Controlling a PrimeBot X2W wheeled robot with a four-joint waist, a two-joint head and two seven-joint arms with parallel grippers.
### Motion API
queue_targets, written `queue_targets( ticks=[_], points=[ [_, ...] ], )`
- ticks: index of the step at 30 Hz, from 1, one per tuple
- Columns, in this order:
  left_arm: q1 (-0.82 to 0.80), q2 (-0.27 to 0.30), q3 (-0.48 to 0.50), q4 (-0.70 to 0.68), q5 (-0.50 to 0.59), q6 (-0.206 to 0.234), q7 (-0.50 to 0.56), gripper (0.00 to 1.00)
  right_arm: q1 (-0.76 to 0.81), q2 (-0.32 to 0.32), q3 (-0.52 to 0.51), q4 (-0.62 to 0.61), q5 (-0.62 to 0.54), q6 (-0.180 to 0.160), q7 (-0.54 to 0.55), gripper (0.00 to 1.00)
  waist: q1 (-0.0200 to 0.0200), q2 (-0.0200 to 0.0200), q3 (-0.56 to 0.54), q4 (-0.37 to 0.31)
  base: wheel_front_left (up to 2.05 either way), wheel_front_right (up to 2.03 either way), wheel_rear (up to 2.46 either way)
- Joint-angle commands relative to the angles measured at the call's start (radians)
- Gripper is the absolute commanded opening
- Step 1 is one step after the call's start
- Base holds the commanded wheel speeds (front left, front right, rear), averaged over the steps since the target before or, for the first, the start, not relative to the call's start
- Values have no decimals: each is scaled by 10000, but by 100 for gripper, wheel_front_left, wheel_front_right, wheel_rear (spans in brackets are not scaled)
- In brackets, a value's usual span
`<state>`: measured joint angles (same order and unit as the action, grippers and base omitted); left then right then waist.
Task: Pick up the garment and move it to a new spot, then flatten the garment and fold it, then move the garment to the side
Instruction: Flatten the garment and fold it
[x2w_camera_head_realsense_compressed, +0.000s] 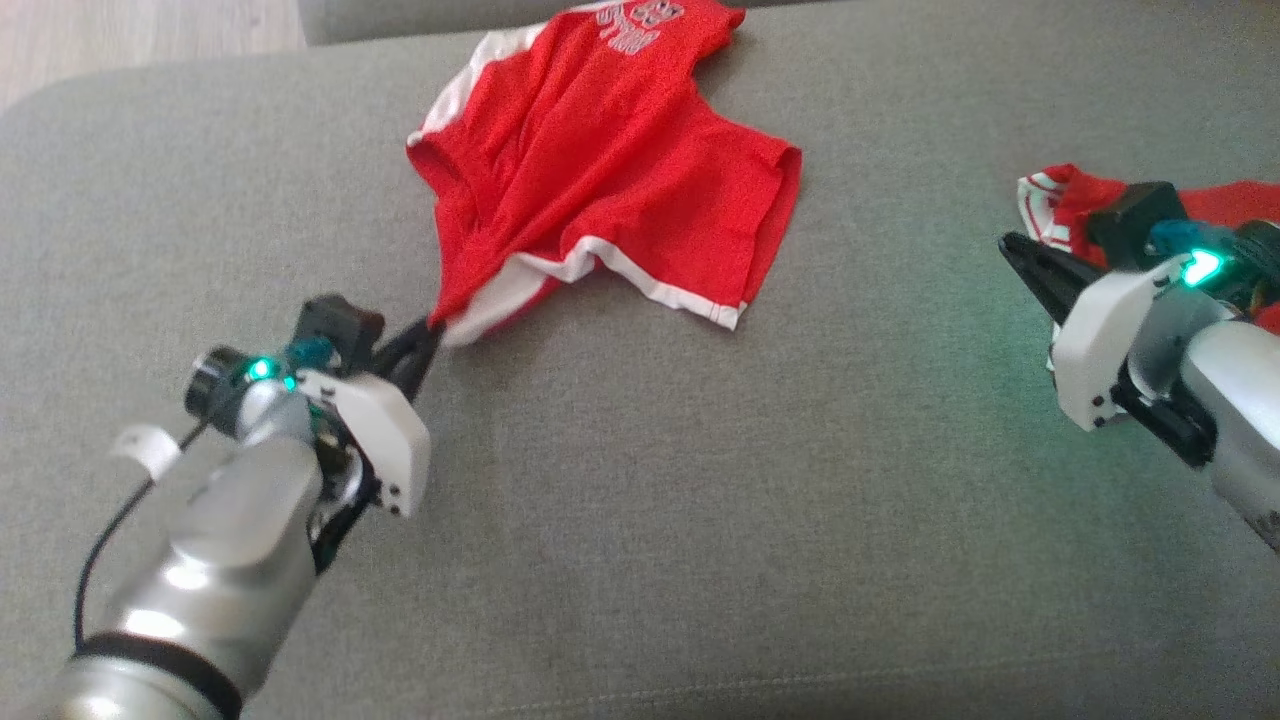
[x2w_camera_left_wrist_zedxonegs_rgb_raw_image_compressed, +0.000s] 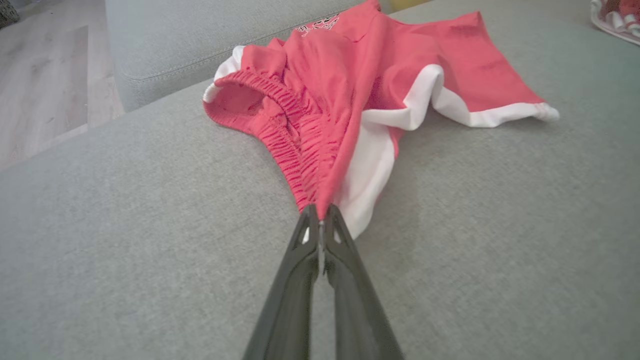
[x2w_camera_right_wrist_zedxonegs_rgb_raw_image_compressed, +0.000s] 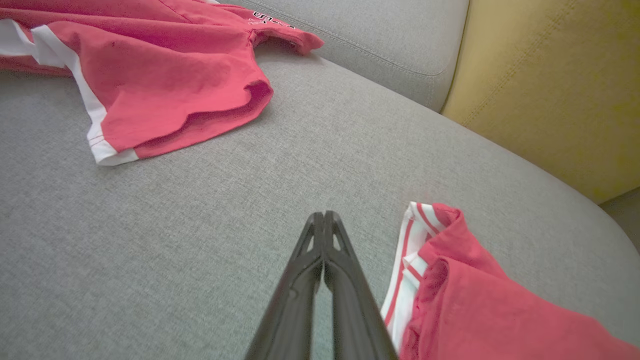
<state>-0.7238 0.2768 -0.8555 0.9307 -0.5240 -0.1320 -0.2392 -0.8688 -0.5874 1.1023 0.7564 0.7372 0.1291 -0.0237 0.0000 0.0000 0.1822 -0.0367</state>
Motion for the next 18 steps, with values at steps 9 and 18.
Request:
queue_targets(
  ticks=[9, 18],
  points=[
    [611, 825, -176, -1275, -702, 16, 185, 0, 428, -1284, 821, -1165, 1227, 16, 198, 0, 0, 0, -639, -114, 0, 0, 0],
    [1274, 957, -8, -1945, -1050, 439, 181, 0, 966, -1010, 303, -886, 1886, 16, -627, 0, 0, 0, -1014, 36, 0, 0, 0]
  ],
)
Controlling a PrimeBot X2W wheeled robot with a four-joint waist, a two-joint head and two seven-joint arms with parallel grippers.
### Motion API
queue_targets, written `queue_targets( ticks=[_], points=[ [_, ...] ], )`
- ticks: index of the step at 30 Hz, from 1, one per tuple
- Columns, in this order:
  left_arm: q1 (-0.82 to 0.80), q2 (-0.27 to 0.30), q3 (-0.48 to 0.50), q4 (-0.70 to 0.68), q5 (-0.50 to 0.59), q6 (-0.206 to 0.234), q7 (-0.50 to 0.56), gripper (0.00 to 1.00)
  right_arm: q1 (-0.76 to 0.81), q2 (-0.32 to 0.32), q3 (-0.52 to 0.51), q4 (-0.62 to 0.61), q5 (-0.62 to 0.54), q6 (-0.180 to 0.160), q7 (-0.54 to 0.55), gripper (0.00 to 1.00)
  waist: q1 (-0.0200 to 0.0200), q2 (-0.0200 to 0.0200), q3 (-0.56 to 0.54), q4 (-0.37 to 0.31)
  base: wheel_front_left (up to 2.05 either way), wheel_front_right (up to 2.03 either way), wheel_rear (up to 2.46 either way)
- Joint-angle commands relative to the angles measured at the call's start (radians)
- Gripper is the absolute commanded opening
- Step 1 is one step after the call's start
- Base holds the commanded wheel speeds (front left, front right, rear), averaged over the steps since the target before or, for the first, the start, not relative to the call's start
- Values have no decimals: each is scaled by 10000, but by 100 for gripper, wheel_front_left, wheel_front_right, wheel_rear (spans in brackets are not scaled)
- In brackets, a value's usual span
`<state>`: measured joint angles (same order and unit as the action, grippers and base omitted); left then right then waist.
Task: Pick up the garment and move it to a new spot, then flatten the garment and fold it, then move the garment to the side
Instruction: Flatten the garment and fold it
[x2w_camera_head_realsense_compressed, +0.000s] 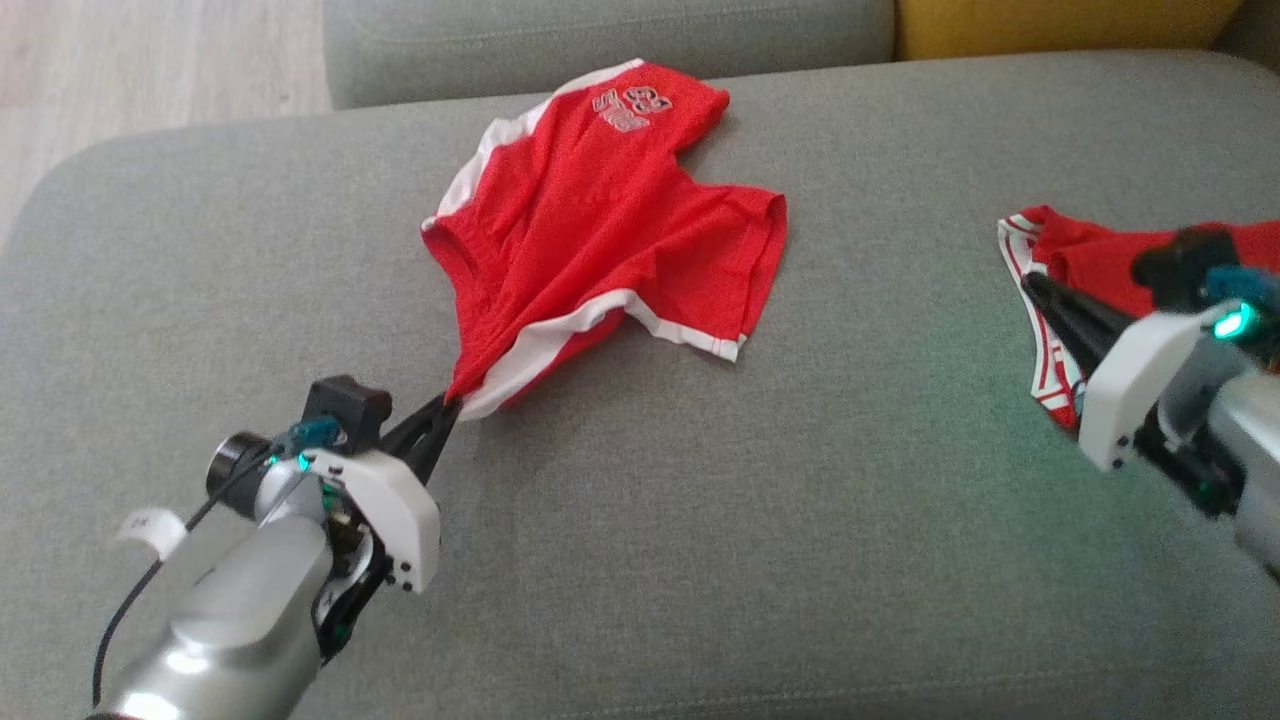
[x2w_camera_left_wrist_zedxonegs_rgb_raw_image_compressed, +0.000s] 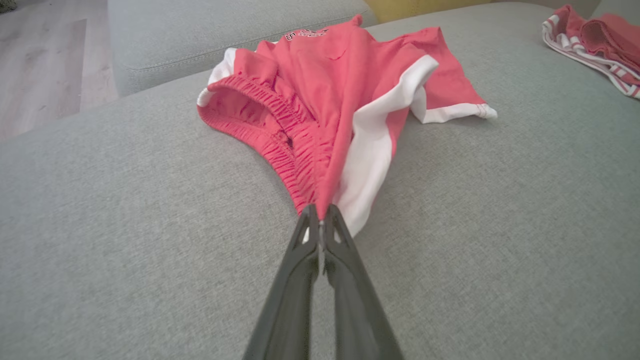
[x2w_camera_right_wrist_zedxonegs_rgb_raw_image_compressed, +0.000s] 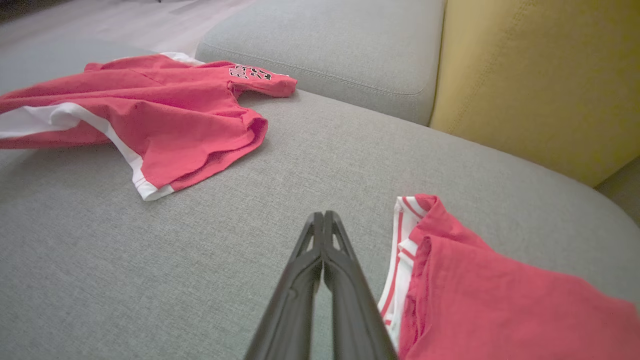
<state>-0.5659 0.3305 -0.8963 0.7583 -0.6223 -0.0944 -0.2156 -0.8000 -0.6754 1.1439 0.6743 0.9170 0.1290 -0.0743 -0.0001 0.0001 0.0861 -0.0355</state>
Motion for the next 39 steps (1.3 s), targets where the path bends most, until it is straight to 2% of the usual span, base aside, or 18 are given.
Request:
queue_targets(
  ticks=[1, 3, 4, 5, 6, 7, 14, 17, 21, 24, 30, 39],
  points=[
    [-225, 437, 429, -288, -96, 143, -70, 0, 384, -55, -208, -26, 165, 17, -224, 0, 1, -1, -115, 39, 0, 0, 0],
    [-42, 462, 502, -415, -188, 276, -103, 0, 611, 86, -457, 76, 326, 17, -488, 0, 1, -1, -261, 68, 0, 0, 0],
    [63, 465, 534, -474, -238, 341, -118, 0, 737, 163, -626, 159, 408, 17, -664, 22, 1, -1, -349, 83, 0, 0, 0],
    [171, 459, 564, -532, -292, 413, -125, 0, 862, 239, -801, 252, 461, 17, -859, 76, 1, -1, -429, 96, 0, 0, 0],
    [275, 450, 573, -595, -317, 496, -134, 0, 991, 330, -1002, 361, 521, 17, -1049, 100, 1, -1, -501, 108, 0, 0, 0],
    [511, 419, 681, -717, -428, 686, -190, 100, 1250, 573, -1504, 550, 686, 17, -1400, 100, 1, -1, -628, 120, 0, 0, 0],
    [1561, 142, 2102, -1571, -1345, 1577, -439, 100, 2289, 1553, -3530, 660, 219, 17, -1862, 100, 1, -1, -895, 136, 0, 0, 0],
    [2148, -36, 3437, -2673, -1419, 2011, -455, 100, 2920, 2080, -4937, 279, -464, 17, -1869, 100, 1, -1, -875, 175, 0, 0, 0],
    [3203, -543, 5111, -4135, -1025, 2378, -458, 100, 3830, 2877, -6123, -199, -1625, 17, -1872, 100, 1, -1, -733, 355, 0, 0, 0],
    [3679, -837, 5589, -4689, -479, 2288, -459, 100, 4098, 3379, -6547, -369, -2339, 17, -1811, 100, 1, -1, -545, 594, 0, 0, 0],
    [3771, -1121, 5594, -4698, 139, 1953, -460, 100, 3954, 3976, -6659, -616, -3416, 17, -1040, 100, 1, -1, -141, 1070, 0, 0, 0],
    [3347, -1737, 5519, -4153, 352, 1404, -461, 100, 3512, 4369, -6664, 7, -4326, 17, -324, 100, 1, -1, 512, 2068, 0, 0, 0]
  ],
)
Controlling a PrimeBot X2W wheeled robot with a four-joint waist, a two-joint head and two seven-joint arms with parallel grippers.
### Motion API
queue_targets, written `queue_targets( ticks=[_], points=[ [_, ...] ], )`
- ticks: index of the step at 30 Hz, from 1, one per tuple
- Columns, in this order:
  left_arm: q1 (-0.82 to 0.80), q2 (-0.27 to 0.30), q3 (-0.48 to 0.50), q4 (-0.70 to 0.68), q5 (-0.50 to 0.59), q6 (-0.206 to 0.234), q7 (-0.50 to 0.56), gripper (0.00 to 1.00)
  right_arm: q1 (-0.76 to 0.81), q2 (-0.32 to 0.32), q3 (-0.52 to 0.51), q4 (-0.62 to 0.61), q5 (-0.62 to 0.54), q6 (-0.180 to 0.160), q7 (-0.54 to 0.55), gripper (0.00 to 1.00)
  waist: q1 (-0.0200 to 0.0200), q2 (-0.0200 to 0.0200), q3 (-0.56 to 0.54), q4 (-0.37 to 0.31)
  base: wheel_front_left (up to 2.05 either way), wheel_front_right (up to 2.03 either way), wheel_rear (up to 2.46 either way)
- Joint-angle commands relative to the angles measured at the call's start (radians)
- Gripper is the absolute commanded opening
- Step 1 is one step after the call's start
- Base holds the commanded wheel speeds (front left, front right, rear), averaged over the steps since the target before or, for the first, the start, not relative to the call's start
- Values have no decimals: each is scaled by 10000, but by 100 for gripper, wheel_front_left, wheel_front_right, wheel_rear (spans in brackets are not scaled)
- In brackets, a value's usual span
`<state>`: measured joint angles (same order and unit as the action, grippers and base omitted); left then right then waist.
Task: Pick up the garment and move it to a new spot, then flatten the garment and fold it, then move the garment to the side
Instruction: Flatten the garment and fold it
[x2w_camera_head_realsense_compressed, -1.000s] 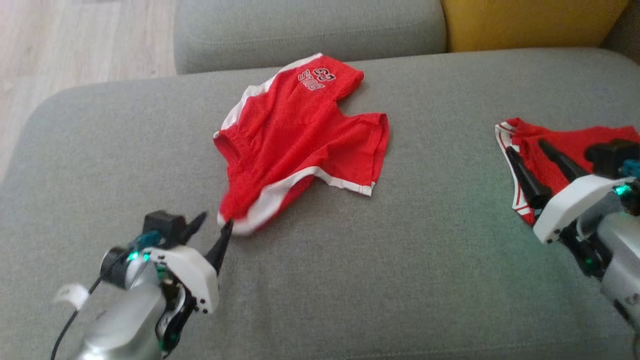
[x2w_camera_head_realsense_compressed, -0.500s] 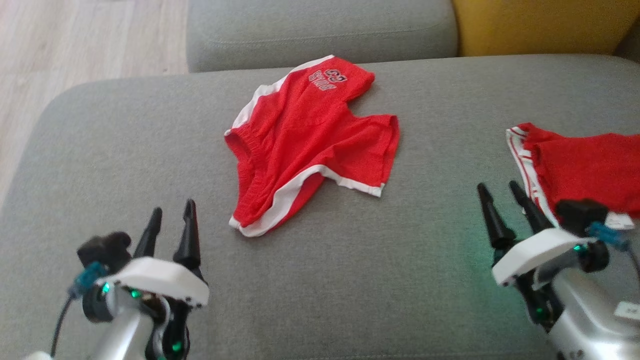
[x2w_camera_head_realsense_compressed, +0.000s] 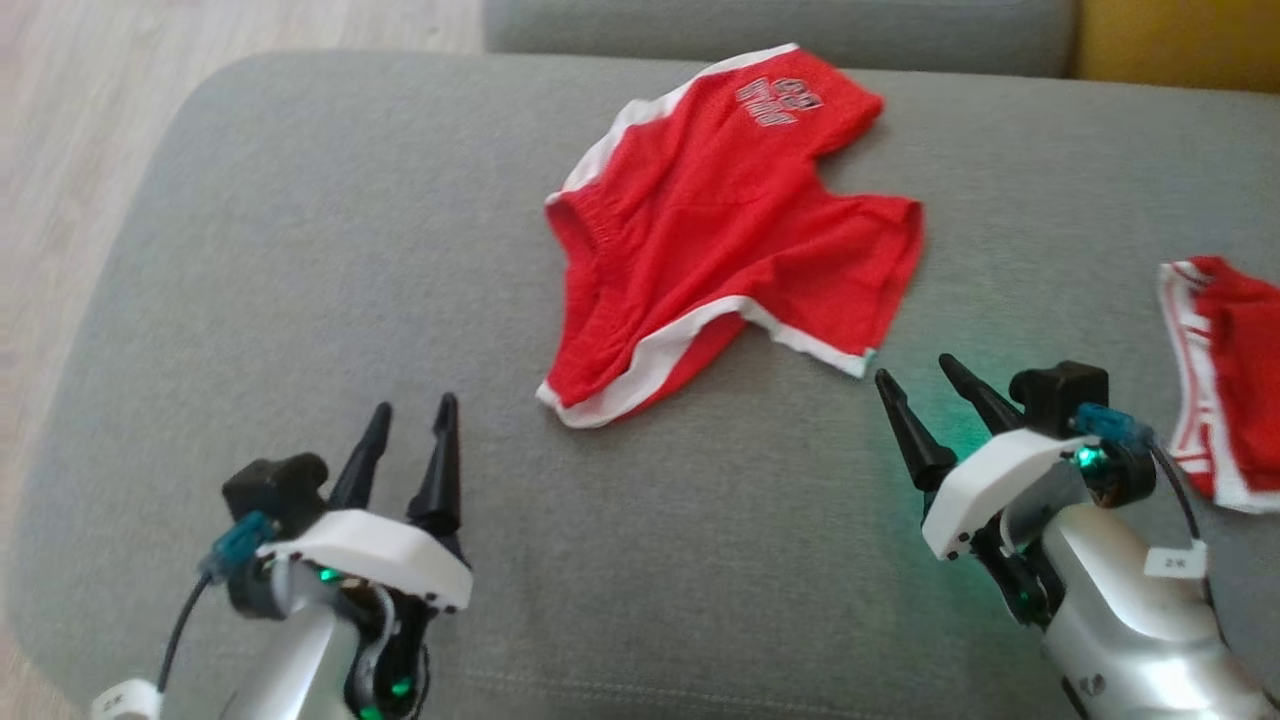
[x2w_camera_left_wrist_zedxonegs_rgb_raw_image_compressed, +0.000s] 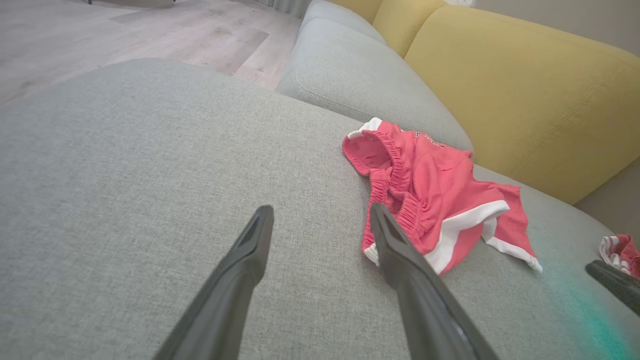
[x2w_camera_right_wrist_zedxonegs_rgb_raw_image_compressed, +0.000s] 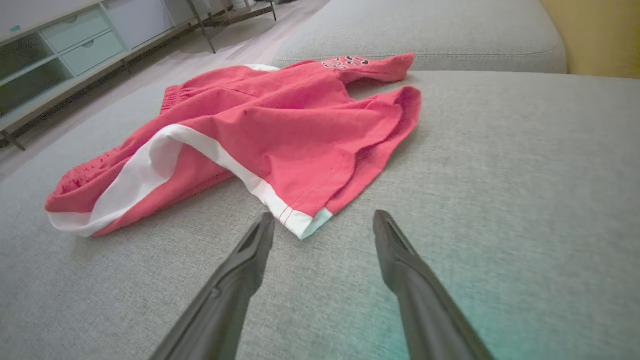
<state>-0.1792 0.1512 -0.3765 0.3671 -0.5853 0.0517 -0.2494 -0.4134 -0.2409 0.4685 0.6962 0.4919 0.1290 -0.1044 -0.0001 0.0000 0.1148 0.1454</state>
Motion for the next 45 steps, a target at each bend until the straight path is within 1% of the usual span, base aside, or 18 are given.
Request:
queue_targets(
  ticks=[1, 6, 11, 17, 23, 24, 25, 28, 32, 37, 45],
  points=[
    [-565, 5, 335, -202, -10, -118, -123, 100, -409, 28, 112, -127, -146, 17, -10, 100, 1, 0, 277, 346, 0, 0, 0],
    [-731, -186, 404, 1, 158, -311, -123, 100, -732, -29, 307, 310, -538, 17, 9, 100, 1, 0, 494, 667, 0, 0, 0],
    [-856, -374, 484, 154, 310, -476, -123, 100, -1090, -2, 218, 901, -720, 17, 43, 100, 1, 0, 669, 887, 0, 0, 0],
    [-934, -549, 637, 299, 473, -616, -124, 100, -1380, 45, 298, 1459, -863, 17, 51, 100, 1, 0, 769, 976, 0, 0, 0],
    [-1022, -678, 768, 443, 613, -721, -124, 100, -1553, 120, 458, 1796, -716, 17, -10, 100, 1, 0, 823, 976, 0, 0, 0],
    [-1033, -696, 784, 469, 634, -738, -124, 100, -1550, 135, 529, 1846, -666, 17, 20, 49, 1, 0, 824, 976, 0, 0, 0],
    [-1043, -713, 798, 495, 655, -755, -124, 100, -1555, 130, 618, 1882, -636, 17, 30, 0, 1, 0, 820, 977, 0, 0, 0],
    [-1046, -748, 839, 586, 713, -806, -124, 100, -1573, 53, 846, 1980, -592, 17, -50, 0, 1, 0, 776, 942, 0, 0, 0],
    [-1013, -757, 893, 662, 782, -847, -124, 100, -1598, -68, 906, 2090, -498, 17, -165, 0, 1, 0, 682, 836, 0, 0, 0],
    [-1020, -741, 851, 755, 924, -995, -124, 100, -1560, -519, 1079, 2163, -463, 17, -322, 0, 1, 0, 480, 531, 0, 0, 0],
    [-1261, -701, 65, 1114, 1035, -1502, 143, 100, -1442, -1313, 1597, 1764, -404, 17, -203, 0, 1, 0, 333, -85, 0, 0, 0]
  ],
)
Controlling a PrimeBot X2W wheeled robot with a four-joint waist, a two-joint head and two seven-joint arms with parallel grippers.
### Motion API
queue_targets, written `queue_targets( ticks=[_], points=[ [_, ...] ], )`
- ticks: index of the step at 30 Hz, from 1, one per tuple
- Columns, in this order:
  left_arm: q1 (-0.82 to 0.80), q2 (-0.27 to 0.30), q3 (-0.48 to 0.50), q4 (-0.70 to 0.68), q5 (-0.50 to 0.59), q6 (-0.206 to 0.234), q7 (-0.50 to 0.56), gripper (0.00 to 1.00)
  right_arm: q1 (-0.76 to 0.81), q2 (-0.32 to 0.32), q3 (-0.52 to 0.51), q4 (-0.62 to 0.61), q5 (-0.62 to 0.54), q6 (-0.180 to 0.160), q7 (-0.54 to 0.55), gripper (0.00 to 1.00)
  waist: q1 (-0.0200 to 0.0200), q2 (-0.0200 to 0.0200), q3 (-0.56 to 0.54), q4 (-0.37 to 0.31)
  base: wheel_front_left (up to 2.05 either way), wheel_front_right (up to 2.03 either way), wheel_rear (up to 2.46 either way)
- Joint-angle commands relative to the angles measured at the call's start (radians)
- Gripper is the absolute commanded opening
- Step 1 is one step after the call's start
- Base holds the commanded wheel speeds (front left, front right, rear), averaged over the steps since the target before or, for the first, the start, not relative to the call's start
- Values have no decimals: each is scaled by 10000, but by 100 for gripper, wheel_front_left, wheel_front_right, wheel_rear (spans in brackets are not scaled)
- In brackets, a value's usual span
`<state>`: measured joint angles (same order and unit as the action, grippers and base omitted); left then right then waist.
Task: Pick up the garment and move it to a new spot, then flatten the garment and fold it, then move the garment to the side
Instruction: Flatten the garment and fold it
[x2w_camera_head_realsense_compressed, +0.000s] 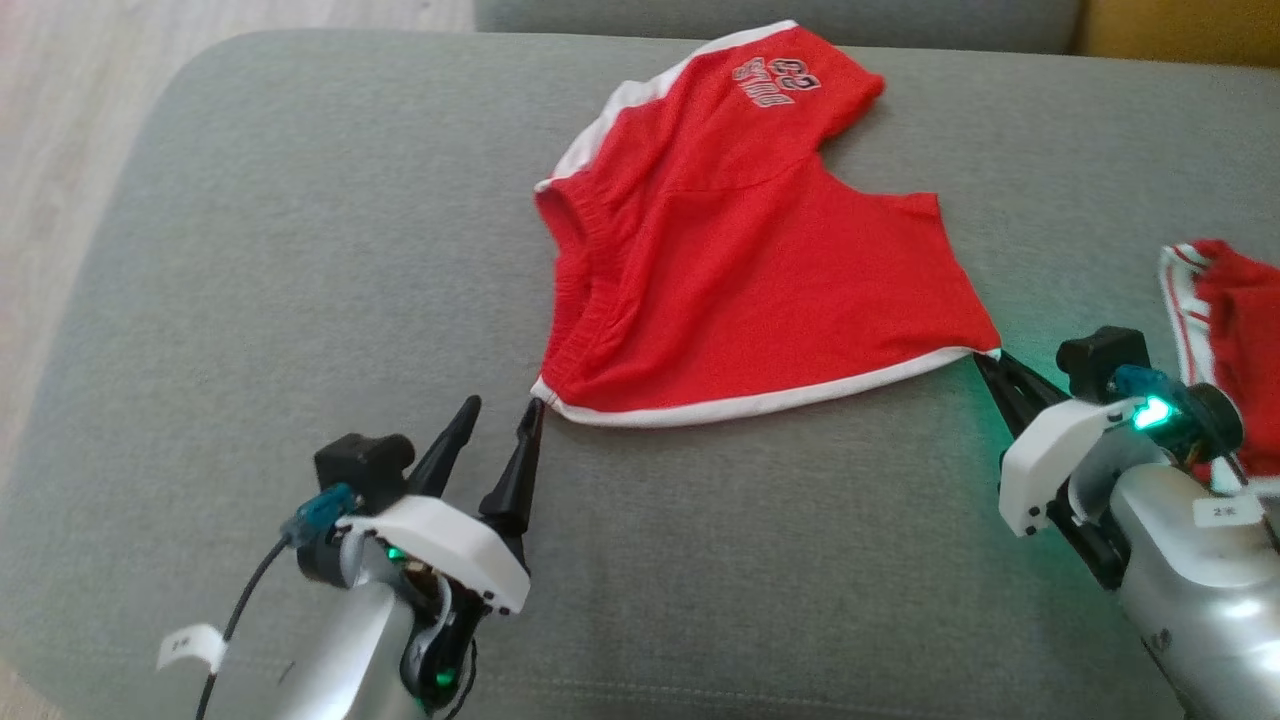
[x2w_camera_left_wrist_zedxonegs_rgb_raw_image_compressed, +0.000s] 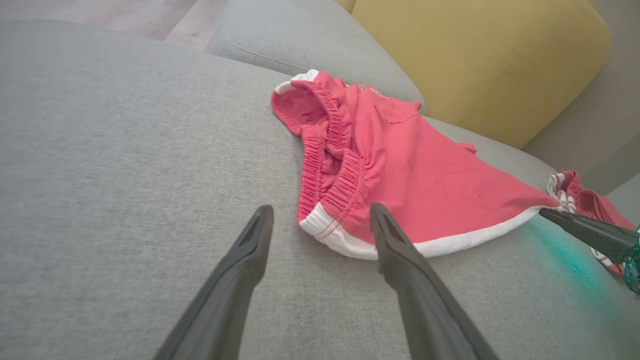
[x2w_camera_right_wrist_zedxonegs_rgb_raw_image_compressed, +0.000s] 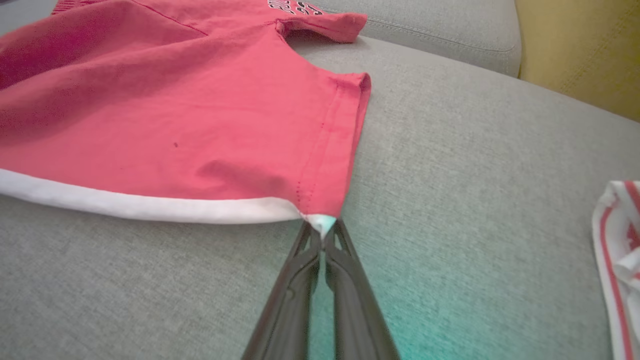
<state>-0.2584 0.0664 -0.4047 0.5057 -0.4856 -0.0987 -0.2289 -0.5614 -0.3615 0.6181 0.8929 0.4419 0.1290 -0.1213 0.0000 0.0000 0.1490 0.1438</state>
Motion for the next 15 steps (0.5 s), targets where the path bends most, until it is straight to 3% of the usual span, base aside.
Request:
queue_targets(
  ticks=[1, 15],
  points=[
    [-522, 188, 245, -203, 68, -40, -9, 100, 33, -167, 144, -273, 134, 17, 14, 0, 0, 0, 2, -153, 0, 0, 0],
    [-1961, 971, -1082, 1307, 977, -259, 404, 100, -338, -182, 361, -651, 378, 17, 315, 0, 0, 0, 441, -790, 0, 0, 0]
  ],
)
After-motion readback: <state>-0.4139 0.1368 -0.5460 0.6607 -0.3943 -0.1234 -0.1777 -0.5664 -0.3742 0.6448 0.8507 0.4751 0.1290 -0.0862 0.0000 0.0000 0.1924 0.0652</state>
